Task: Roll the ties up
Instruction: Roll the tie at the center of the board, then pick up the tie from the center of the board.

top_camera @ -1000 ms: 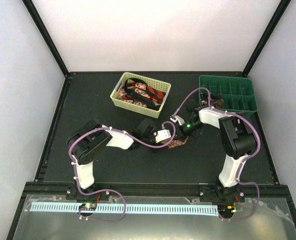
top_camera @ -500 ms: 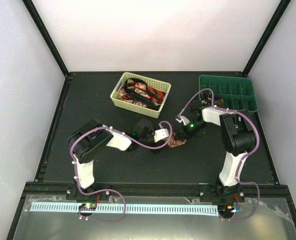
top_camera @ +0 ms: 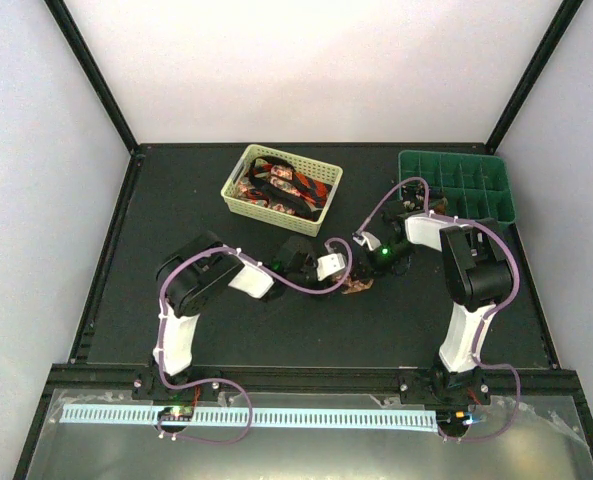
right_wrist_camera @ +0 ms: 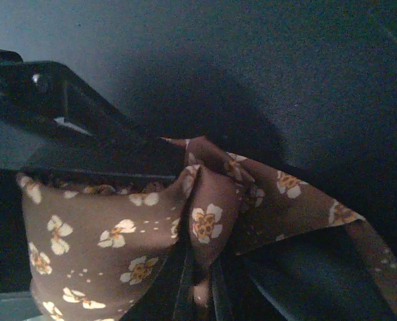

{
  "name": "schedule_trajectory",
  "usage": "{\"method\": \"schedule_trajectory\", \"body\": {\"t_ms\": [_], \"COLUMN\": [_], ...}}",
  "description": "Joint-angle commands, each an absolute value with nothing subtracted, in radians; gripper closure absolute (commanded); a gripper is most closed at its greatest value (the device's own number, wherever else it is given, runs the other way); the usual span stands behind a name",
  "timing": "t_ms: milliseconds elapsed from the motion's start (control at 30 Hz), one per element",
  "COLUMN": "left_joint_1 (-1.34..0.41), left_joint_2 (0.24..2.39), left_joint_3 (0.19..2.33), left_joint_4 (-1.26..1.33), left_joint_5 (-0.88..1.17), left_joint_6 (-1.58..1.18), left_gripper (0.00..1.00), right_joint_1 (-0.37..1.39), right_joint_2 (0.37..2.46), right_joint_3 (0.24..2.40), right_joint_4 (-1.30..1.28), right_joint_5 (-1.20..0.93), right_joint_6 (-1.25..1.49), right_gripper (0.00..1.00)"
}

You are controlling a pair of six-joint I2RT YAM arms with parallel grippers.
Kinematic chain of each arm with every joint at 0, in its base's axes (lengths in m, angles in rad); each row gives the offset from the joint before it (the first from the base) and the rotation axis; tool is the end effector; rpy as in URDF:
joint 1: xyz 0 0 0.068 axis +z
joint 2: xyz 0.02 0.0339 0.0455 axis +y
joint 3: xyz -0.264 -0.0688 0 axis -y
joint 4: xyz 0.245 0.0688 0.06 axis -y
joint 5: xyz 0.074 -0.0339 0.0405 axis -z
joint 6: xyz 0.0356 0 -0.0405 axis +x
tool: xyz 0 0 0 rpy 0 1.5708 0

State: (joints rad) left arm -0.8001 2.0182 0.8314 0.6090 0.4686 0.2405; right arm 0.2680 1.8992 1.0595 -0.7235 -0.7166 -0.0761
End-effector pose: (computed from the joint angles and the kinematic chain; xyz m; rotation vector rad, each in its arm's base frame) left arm 0.2464 -0.2768 0.0891 1.3251 1.7471 -0.8243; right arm 0.2968 0.1057 0.1202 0.4983 -2.8437 -1.0772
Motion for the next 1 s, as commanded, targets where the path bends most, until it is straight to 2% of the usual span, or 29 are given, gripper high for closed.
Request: {"method": "schedule_trajectory", "body": {"t_ms": [0, 67, 200, 333, 433, 533, 667, 967], "left_joint_1": [-0.815, -0.815, -0.816, -0.82, -0.825, -0.83, -0.834, -0.836], "left_joint_2": [2.028, 2.013, 1.981, 1.968, 1.973, 1.982, 1.993, 2.0], "left_joint_3": [0.868, 0.861, 0.853, 0.832, 0.837, 0.842, 0.857, 0.871], "left_joint_4": [0.583, 0.533, 0.381, 0.295, 0.24, 0.213, 0.198, 0.194], "left_joint_5": [0.467, 0.461, 0.395, 0.35, 0.331, 0.324, 0.321, 0.321], "left_joint_6": [0.233, 0.253, 0.292, 0.332, 0.354, 0.366, 0.367, 0.362], "left_gripper": [0.53, 0.6, 0.72, 0.76, 0.76, 0.76, 0.76, 0.75], "right_joint_1": [0.276, 0.269, 0.234, 0.176, 0.137, 0.109, 0.102, 0.16], "right_joint_2": [1.93, 1.916, 1.884, 1.831, 1.804, 1.799, 1.831, 1.911], "right_joint_3": [1.03, 1.035, 1.065, 1.093, 1.085, 1.057, 1.034, 1.021], "right_joint_4": [-0.708, -0.706, -0.752, -0.818, -0.837, -0.811, -0.761, -0.758], "right_joint_5": [-0.603, -0.617, -0.667, -0.722, -0.745, -0.72, -0.7, -0.902], "right_joint_6": [-0.078, -0.078, -0.115, -0.162, -0.173, -0.159, -0.112, -0.119], "right_gripper": [0.98, 0.98, 0.84, 0.57, 0.33, 0.19, 0.15, 0.17]}}
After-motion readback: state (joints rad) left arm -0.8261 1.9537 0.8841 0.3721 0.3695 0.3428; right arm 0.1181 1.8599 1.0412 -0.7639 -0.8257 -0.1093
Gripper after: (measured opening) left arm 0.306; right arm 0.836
